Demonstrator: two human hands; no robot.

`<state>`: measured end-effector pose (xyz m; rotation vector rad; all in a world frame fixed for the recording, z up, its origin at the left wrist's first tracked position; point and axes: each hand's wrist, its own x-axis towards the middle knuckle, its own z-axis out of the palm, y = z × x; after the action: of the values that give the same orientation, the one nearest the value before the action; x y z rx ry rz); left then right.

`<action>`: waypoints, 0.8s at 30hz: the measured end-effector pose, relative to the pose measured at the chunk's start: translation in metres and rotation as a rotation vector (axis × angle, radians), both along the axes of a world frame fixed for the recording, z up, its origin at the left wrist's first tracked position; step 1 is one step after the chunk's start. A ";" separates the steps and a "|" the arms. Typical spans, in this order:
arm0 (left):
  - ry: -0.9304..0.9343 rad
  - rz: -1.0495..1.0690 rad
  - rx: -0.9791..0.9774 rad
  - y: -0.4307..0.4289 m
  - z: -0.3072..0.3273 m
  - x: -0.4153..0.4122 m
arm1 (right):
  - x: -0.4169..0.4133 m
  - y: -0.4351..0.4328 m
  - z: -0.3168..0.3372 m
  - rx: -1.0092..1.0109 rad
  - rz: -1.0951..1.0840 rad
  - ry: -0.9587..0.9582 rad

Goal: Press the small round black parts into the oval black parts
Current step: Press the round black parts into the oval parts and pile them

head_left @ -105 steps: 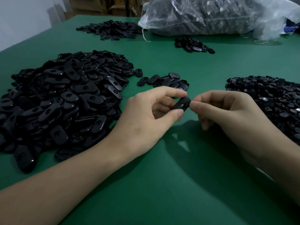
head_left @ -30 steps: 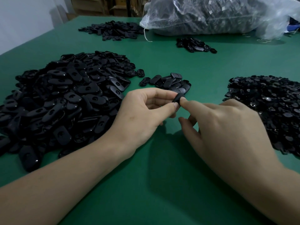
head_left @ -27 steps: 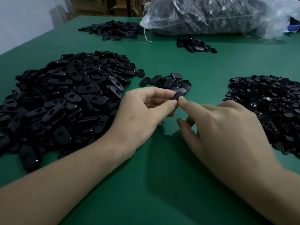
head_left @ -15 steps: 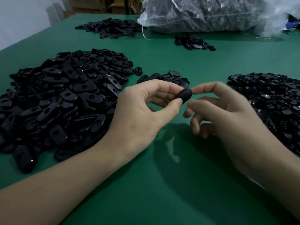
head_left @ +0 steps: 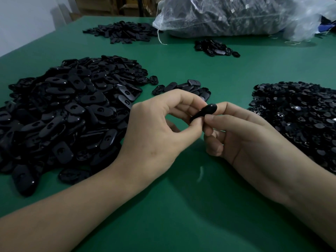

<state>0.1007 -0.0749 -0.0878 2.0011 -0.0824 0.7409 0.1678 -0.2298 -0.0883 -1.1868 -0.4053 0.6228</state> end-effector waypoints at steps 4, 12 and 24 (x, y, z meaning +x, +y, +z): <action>-0.033 0.022 0.055 -0.001 0.001 -0.001 | 0.004 0.000 -0.002 0.012 0.020 0.007; -0.110 0.044 0.179 -0.001 0.002 -0.002 | 0.009 -0.002 -0.002 0.069 0.092 0.069; -0.302 0.048 0.415 0.006 -0.002 0.002 | 0.008 -0.003 0.001 0.132 0.138 0.180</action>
<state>0.1024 -0.0687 -0.0896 2.2674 -0.3951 1.1257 0.1753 -0.2331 -0.0869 -0.9743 -0.3720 0.8040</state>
